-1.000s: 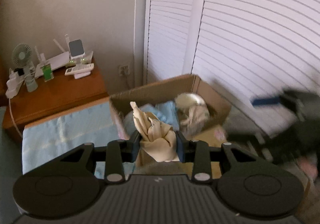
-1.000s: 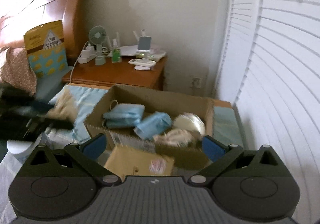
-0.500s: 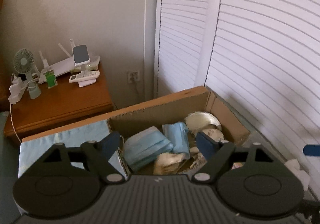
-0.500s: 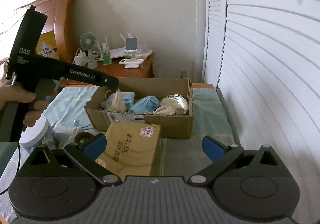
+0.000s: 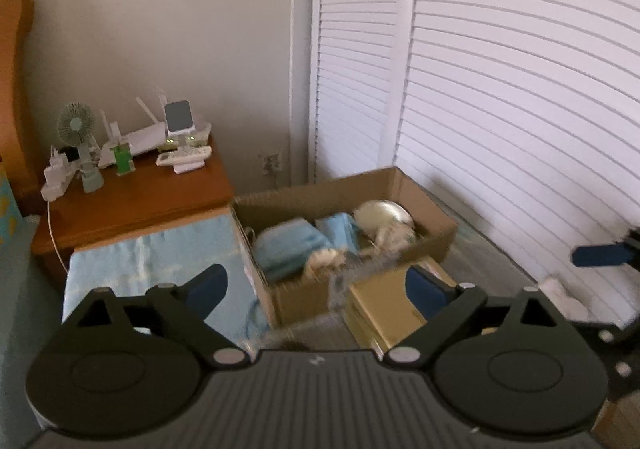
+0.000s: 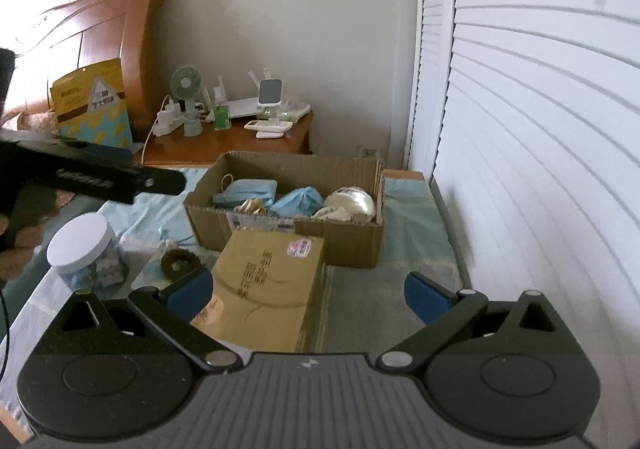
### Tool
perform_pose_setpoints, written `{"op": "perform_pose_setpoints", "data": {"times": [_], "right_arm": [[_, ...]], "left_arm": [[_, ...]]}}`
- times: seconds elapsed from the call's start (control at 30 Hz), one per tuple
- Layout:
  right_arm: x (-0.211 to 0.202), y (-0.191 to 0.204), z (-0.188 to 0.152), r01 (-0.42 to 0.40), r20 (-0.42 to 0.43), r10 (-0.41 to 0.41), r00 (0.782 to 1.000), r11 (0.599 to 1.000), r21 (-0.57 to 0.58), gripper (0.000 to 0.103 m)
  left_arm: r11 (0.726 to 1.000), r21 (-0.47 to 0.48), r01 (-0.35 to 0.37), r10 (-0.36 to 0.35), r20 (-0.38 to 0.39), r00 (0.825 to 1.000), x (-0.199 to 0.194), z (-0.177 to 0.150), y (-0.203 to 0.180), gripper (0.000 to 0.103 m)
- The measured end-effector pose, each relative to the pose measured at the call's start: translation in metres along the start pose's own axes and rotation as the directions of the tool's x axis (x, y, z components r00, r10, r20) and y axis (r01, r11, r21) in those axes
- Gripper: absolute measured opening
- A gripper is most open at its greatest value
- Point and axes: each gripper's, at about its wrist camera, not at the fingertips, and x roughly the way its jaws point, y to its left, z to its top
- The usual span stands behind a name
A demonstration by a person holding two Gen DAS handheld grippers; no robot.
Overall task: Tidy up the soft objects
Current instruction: 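Move both open tools back toward the items on the bed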
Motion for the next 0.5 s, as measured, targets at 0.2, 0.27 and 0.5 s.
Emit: {"op": "perform_pose_setpoints", "data": {"times": [0.2,0.27,0.5], "right_arm": [[-0.002,0.004,-0.019,0.004,-0.047,-0.005,0.999,1.0,-0.014,0.103],[-0.002,0.006,-0.027,0.006,-0.067,-0.007,0.998,1.0,-0.022,0.103],[0.002,0.014,-0.053,0.004,-0.149,-0.014,0.989,0.998,-0.064,0.103]], "left_arm": [[0.999,0.03,0.029,-0.028,-0.038,0.999,-0.015,-0.038,-0.012,0.096],[0.998,0.046,0.036,-0.033,-0.057,0.998,-0.018,-0.05,-0.016,0.096],[0.996,0.061,0.07,-0.063,-0.113,0.992,-0.022,-0.085,-0.022,0.096]]}}
